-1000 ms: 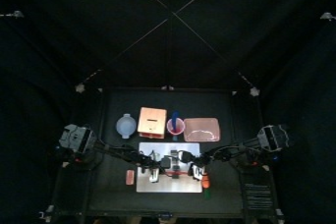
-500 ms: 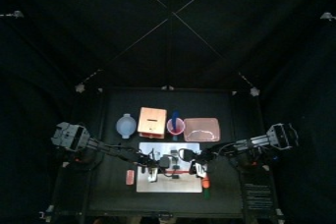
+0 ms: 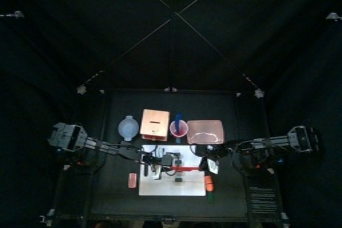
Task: Place sushi on board then cut the sushi with the knife then place the pieces on the plate
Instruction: Cut the sushi into 4 pieces
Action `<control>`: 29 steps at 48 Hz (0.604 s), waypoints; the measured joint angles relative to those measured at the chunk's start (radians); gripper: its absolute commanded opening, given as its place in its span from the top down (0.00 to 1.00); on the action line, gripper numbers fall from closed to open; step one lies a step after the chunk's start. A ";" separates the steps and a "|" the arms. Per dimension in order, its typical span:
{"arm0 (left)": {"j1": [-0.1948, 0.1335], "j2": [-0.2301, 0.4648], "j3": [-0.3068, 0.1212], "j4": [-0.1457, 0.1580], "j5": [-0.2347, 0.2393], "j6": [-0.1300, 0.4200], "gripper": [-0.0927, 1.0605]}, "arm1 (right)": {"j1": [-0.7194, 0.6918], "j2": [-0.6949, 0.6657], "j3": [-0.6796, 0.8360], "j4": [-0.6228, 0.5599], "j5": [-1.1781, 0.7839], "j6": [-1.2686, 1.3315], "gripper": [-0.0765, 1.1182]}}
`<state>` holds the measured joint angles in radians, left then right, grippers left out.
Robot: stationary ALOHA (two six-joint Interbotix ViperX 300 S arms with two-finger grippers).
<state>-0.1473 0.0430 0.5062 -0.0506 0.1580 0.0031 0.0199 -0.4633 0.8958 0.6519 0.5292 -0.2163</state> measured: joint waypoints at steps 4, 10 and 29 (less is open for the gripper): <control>0.003 -0.008 0.000 0.015 -0.003 0.002 0.33 | -0.009 -0.049 0.026 0.003 0.014 0.002 0.69; 0.011 -0.026 0.002 0.032 -0.009 0.003 0.33 | -0.029 -0.126 0.067 0.025 0.051 0.005 0.69; 0.052 -0.060 0.072 0.038 -0.192 -0.002 0.33 | -0.123 -0.336 0.209 0.100 0.224 0.009 0.69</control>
<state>-0.0951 -0.0169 0.5783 -0.0123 -0.0337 0.0015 -0.1028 -0.7992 1.1045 0.7517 0.7532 -0.2071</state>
